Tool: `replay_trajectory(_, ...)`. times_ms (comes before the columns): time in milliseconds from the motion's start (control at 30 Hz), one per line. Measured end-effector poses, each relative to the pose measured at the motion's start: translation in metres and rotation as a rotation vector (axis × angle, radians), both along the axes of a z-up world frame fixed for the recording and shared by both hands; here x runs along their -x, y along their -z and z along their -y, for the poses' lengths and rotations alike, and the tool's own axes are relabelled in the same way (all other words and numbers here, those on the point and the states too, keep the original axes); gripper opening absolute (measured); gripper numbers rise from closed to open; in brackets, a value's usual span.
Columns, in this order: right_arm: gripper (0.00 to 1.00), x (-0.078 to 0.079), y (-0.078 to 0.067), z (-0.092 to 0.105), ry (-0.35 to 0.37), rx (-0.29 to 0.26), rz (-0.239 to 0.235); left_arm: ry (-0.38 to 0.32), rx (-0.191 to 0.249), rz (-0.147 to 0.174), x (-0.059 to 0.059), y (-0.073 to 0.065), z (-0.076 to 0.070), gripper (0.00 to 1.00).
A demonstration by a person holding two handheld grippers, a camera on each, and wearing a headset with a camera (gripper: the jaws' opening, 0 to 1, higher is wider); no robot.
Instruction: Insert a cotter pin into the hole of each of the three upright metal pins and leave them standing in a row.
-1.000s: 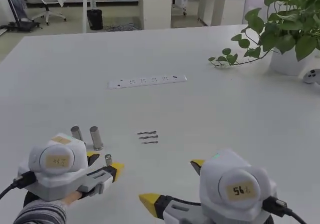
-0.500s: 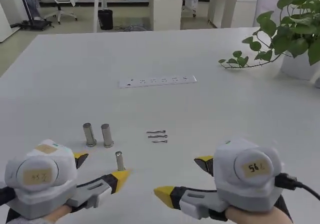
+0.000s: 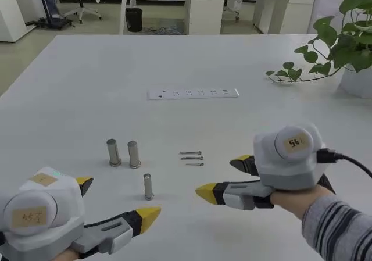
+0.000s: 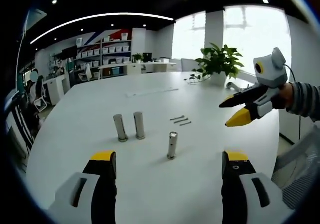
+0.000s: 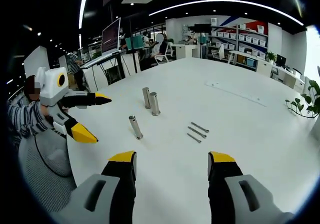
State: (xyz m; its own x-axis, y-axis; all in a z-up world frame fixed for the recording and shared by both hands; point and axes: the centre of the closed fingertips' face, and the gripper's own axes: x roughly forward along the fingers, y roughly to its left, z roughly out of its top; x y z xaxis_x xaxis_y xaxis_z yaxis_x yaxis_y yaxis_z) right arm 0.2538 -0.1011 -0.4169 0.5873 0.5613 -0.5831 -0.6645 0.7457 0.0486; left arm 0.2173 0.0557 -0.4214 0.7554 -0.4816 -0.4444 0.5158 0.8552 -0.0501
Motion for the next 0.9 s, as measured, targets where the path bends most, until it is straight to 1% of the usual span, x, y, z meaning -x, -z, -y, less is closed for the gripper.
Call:
replay_trajectory(67, 0.49, -0.008, 0.002, -0.002, -0.024, 0.014, -0.009, -0.003, 0.000, 0.005, 0.001, 0.000, -0.002, 0.87)
replay_trajectory(100, 0.47, -0.010, 0.003, -0.002, -0.041, 0.027, -0.007, -0.007, 0.013, 0.007, 0.001, -0.001, -0.003, 0.88)
replay_trajectory(133, 0.46, -0.013, 0.004, -0.003, -0.053, 0.038, -0.013, -0.009, 0.016, 0.003, 0.001, -0.001, -0.004, 0.88)
replay_trajectory(200, 0.42, -0.019, 0.008, -0.006, -0.087, 0.061, -0.015, -0.015, 0.009, 0.005, 0.000, 0.001, -0.006, 0.90)
replay_trajectory(267, 0.40, -0.027, 0.014, -0.007, -0.104, 0.087, -0.032, -0.019, -0.005, 0.000, 0.001, 0.002, -0.008, 0.92)
replay_trajectory(333, 0.38, -0.035, 0.019, -0.005, -0.099, 0.118, -0.039, -0.023, -0.013, 0.006, 0.001, 0.002, -0.010, 0.93)
replay_trajectory(400, 0.36, -0.041, 0.025, -0.007, -0.118, 0.139, -0.040, -0.025, -0.025, 0.020, 0.001, 0.001, -0.012, 0.94)
replay_trajectory(433, 0.35, -0.045, 0.028, -0.008, -0.124, 0.149, -0.050, -0.027, -0.031, 0.019, 0.001, 0.002, -0.013, 0.95)
replay_trajectory(533, 0.32, -0.051, 0.035, -0.012, -0.137, 0.166, -0.065, -0.034, -0.021, 0.020, 0.001, 0.002, -0.015, 0.95)
replay_trajectory(600, 0.30, -0.053, 0.040, -0.014, -0.156, 0.183, -0.085, -0.041, -0.015, 0.020, 0.000, 0.002, -0.016, 0.97)
replay_trajectory(667, 0.26, -0.056, 0.044, -0.016, -0.182, 0.212, -0.081, -0.045, -0.028, 0.021, -0.001, 0.003, -0.018, 0.97)
replay_trajectory(733, 0.24, -0.058, 0.048, -0.016, -0.191, 0.238, -0.087, -0.048, -0.024, 0.019, -0.001, 0.004, -0.019, 0.98)
replay_trajectory(800, 0.21, -0.061, 0.051, -0.018, -0.202, 0.248, -0.094, -0.052, -0.016, 0.021, -0.002, 0.003, -0.019, 0.98)
replay_trajectory(900, 0.20, -0.064, 0.056, -0.020, -0.212, 0.259, -0.117, -0.055, -0.023, 0.011, -0.002, 0.006, -0.021, 0.98)
